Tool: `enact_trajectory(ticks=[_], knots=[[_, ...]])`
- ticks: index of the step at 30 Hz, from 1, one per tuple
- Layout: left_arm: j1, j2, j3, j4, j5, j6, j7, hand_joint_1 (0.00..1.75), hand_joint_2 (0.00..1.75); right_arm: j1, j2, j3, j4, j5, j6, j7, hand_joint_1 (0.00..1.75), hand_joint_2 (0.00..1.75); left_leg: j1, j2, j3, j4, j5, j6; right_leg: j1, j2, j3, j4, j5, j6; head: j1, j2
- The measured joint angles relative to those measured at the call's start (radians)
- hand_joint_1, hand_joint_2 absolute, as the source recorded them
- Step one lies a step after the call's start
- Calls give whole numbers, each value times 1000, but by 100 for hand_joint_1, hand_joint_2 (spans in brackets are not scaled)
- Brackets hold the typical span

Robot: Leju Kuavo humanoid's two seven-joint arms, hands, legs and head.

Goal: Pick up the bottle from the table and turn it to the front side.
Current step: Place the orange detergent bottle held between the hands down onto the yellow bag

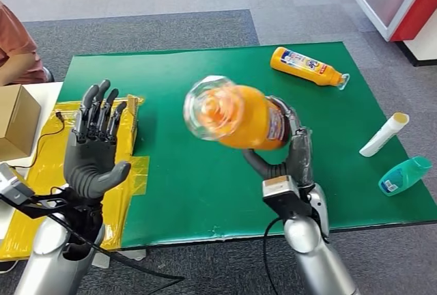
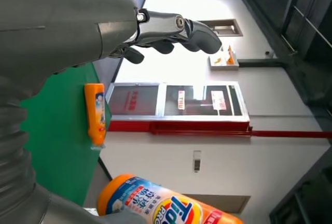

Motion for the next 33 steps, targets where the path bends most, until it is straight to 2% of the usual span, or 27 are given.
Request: enact_trajectory(ticks=[4, 7, 15, 22, 33], knots=[[-11, -2, -2, 12, 7, -12, 9, 0, 175, 7, 4, 33, -12, 31, -26, 1, 175, 175, 0, 0, 0, 0, 0, 0, 0, 0, 0, 0, 0, 0, 0, 0], [-27, -2, -15, 23, 24, -49, 38, 0, 175, 4, 4, 58, -13, 103, -72, 10, 175, 175, 0, 0, 0, 0, 0, 0, 0, 0, 0, 0, 0, 0, 0, 0], [-90, 2, -112, 77, 56, -120, 80, 0, 175, -29, 4, 124, 8, 236, -159, 47, 175, 175, 0, 0, 0, 0, 0, 0, 0, 0, 0, 0, 0, 0, 0, 0], [-146, 14, -174, 120, 57, -146, 101, 0, 175, -62, 4, 163, 32, 266, -166, 67, 175, 175, 0, 0, 0, 0, 0, 0, 0, 0, 0, 0, 0, 0, 0, 0], [-175, 27, -204, 148, 52, -147, 103, 0, 175, -76, 4, 185, 50, 278, -164, 70, 175, 175, 0, 0, 0, 0, 0, 0, 0, 0, 0, 0, 0, 0, 0, 0]])
